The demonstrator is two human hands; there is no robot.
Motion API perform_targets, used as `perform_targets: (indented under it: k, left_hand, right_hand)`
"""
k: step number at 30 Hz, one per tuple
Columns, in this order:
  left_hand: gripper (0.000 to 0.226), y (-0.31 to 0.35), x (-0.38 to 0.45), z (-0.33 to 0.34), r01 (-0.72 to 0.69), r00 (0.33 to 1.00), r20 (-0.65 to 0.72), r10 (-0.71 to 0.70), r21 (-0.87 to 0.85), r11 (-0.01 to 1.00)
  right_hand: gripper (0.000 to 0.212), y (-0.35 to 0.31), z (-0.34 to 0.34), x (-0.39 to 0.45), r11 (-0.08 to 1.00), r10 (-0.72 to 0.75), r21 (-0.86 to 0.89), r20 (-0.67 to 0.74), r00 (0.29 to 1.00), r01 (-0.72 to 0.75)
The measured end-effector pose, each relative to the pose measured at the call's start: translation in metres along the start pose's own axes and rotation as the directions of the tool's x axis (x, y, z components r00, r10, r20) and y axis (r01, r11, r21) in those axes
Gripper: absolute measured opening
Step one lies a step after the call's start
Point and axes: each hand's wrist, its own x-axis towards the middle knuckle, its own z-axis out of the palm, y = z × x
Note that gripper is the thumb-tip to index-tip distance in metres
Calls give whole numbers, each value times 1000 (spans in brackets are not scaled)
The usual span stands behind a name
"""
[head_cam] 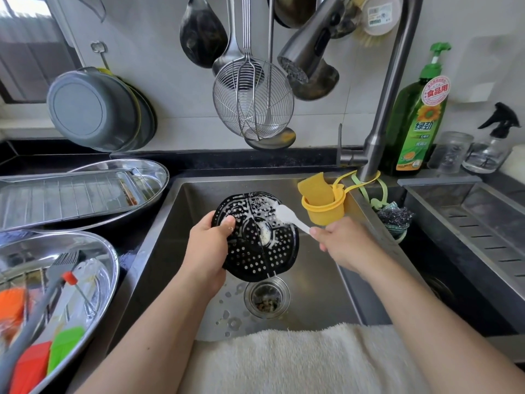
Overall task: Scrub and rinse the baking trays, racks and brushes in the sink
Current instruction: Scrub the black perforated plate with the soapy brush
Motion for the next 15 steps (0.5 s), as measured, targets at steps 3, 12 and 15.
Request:
perform_targets:
  k: [3, 12, 15]
  left_hand:
    - [20, 0, -2, 1, 0, 1000, 23, 0, 18, 1000]
    - [20, -3, -2, 4, 2, 997, 82, -12, 118, 993]
    - [19, -3, 0, 2, 5, 998, 69, -12, 100, 995]
  right_hand:
    - [49, -2, -2, -3, 1000, -14, 4, -1, 1000, 14]
    - [54, -6, 1, -4, 997, -69, -35, -76, 995, 67]
    - [54, -1, -1, -3, 997, -71, -52, -109, 992, 65]
